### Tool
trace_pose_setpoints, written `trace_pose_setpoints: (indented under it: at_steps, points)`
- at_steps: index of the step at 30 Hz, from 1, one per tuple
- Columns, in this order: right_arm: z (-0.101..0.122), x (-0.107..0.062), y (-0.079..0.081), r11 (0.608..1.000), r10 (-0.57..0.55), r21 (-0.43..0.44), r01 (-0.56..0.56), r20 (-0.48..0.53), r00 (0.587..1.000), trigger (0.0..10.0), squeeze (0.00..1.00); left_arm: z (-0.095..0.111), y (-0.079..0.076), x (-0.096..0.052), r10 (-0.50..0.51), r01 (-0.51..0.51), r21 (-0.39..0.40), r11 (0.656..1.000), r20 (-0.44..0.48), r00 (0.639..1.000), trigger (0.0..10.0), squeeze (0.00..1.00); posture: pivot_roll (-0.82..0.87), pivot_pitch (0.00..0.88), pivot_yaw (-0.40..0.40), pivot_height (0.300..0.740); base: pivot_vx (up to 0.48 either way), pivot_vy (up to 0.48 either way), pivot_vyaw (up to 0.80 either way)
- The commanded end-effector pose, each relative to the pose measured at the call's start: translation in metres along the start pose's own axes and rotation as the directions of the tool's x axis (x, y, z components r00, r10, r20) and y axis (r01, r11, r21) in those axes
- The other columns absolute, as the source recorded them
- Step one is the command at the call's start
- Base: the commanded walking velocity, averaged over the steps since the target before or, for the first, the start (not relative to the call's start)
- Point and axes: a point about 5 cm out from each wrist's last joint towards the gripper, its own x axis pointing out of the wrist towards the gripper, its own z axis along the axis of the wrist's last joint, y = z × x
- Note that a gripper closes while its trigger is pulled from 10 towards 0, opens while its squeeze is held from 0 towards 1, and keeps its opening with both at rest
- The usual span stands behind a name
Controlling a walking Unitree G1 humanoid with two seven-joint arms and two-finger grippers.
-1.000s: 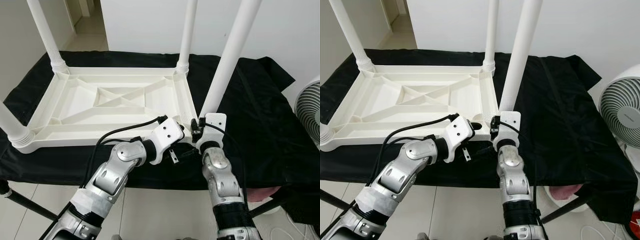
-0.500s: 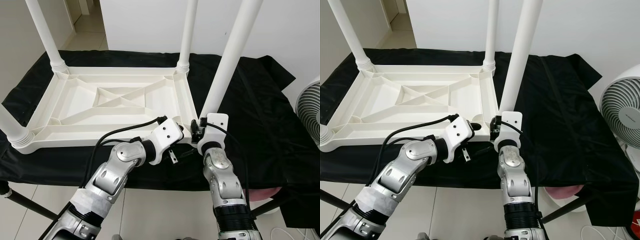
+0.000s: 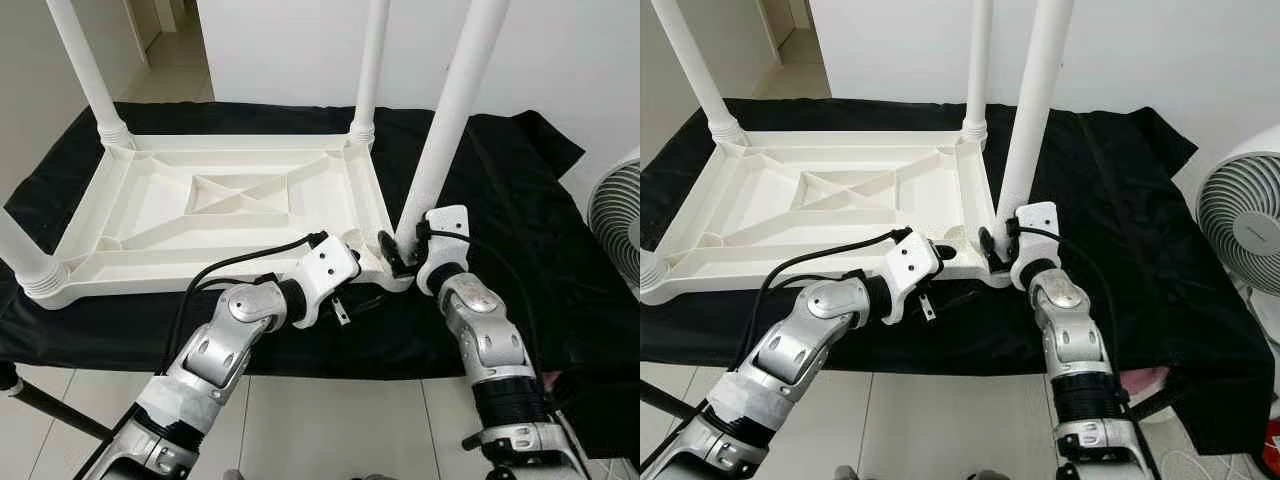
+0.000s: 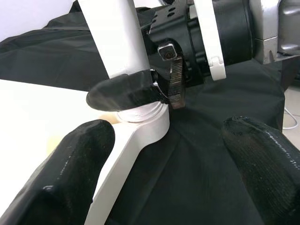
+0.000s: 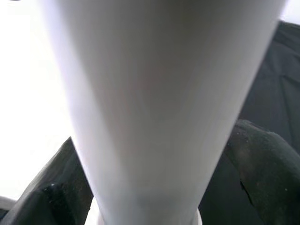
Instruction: Building children table
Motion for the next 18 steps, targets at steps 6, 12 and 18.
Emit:
trace_pose_setpoints:
  at_steps: [6,12,18]
  points:
    - [0.006,-0.002,0.005,0.985,0.152,-0.089,-0.147,0.052,0.987,10.0,0.0,-0.001,0.002,-0.001,0.005,-0.005,0.012,1.0,-0.009,1.0,10.0,0.0,-0.14,0.015,0.01,0.74,0.0,0.0,0.0]
    - [0.005,-0.019,0.005,0.998,0.065,-0.012,-0.064,0.122,0.99,10.0,0.0,-0.002,0.002,-0.005,0.02,-0.019,0.004,1.0,-0.01,1.0,10.0,0.0,-0.12,0.027,0.001,0.74,0.0,0.0,0.0]
    - [0.004,-0.02,0.004,0.997,0.073,-0.013,-0.072,0.128,0.989,10.0,0.0,-0.002,0.002,-0.005,0.02,-0.02,0.003,1.0,-0.01,1.0,10.0,0.0,-0.12,0.027,0.001,0.74,0.0,0.0,0.0]
